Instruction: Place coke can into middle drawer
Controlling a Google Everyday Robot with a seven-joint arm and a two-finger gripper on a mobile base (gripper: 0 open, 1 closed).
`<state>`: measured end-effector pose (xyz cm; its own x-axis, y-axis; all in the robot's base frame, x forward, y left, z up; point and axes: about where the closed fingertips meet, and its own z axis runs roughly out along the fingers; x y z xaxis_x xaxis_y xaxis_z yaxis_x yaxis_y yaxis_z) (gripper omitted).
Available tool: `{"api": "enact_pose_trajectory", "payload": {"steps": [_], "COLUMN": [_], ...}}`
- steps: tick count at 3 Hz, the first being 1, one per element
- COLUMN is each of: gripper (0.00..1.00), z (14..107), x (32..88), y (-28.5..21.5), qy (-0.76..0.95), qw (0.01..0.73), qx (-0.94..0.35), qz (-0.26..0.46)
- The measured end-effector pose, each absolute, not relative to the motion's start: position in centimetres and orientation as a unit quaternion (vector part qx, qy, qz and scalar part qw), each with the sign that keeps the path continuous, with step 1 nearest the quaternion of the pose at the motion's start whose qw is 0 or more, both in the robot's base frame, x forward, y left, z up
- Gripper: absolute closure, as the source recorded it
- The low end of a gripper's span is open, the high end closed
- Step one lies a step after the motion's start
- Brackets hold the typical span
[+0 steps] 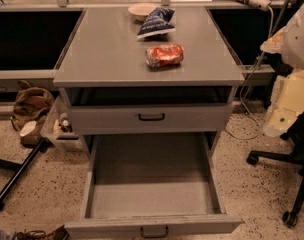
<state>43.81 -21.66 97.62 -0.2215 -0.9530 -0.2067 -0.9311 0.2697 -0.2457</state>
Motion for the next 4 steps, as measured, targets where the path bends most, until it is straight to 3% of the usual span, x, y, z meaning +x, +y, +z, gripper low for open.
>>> {"api": "enact_pose_trajectory", "payload": {"steps": [2, 4], "gripper": [0.00, 0.00], "z": [97.0, 92.3], "x": [45.8, 57.4], "y": [-21.2, -17.4], "qy": [0.769, 0.729], "qw": [0.167, 0.190], "qx": [-0.616, -0.658], "qz": [-0.039, 0.001]}}
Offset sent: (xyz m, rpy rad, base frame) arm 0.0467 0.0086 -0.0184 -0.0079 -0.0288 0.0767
